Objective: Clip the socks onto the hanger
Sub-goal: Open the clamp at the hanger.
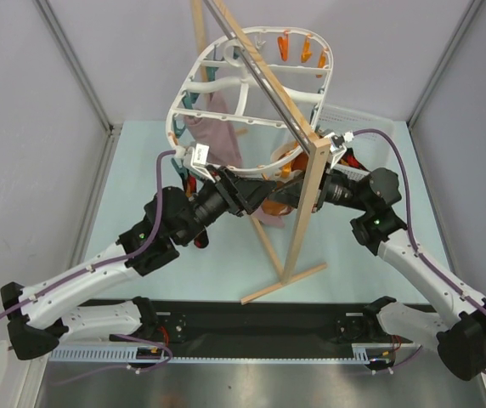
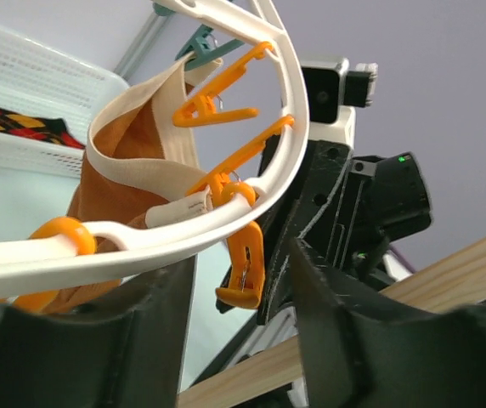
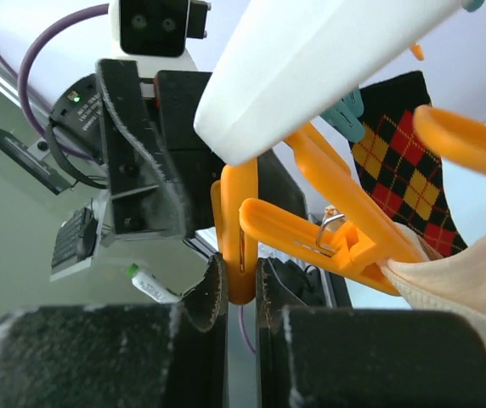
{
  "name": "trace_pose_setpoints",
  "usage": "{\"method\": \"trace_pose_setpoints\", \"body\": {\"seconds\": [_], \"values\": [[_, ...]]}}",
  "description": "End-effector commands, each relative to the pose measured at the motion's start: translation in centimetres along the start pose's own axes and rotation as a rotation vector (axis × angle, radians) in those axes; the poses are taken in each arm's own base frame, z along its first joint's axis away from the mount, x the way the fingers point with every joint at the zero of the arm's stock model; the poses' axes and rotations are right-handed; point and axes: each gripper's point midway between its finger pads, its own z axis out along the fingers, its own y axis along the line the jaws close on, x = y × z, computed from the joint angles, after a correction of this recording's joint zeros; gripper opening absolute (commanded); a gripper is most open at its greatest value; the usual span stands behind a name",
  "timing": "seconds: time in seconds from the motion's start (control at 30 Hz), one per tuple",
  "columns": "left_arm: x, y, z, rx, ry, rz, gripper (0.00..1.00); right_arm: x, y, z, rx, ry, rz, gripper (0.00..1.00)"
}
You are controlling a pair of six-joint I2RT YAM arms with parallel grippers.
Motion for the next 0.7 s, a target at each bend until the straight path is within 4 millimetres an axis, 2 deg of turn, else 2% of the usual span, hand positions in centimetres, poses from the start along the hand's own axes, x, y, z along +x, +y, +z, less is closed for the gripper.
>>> {"method": "trace_pose_setpoints", "body": {"seconds": [0.0,0.07,0.17,0.23,0.27,0.37,0.47,0.67], "values": [[-1.0,0.0,-0.3,-0.054,-0.004,-0.034,0.57,0.1,-0.7,0.2,0.045,-0.014,-0.066,0.00],[-0.9,0.7,-1.0,-0.102,0.010,-0.062,0.66,0.0,-1.1,0.1,0.068,-0.023,-0.120,0.00],[-1.0,1.8,-2.1,-0.183,0.010,-0.133,0.71,-0.1,-2.0,0.0,0.114,-0.032,-0.186,0.00],[-1.2,2.3,-2.8,-0.220,0.004,-0.170,0.70,-0.2,-2.6,0.0,0.162,-0.032,-0.218,0.00],[-1.2,3.1,-3.3,-0.268,0.003,-0.195,0.68,-0.3,-3.0,-0.1,0.184,-0.025,-0.283,0.00],[-1.9,3.6,-3.8,-0.334,-0.015,-0.225,0.61,-0.1,-3.9,-0.3,0.255,-0.019,-0.330,0.00],[-2.6,3.5,-3.7,-0.359,-0.027,-0.236,0.61,-0.5,-4.7,-0.8,0.316,-0.036,-0.398,0.00],[-2.0,2.8,-1.4,-0.368,-0.004,-0.251,0.60,-1.1,-5.2,-1.3,0.369,-0.056,-0.479,0.00]]}}
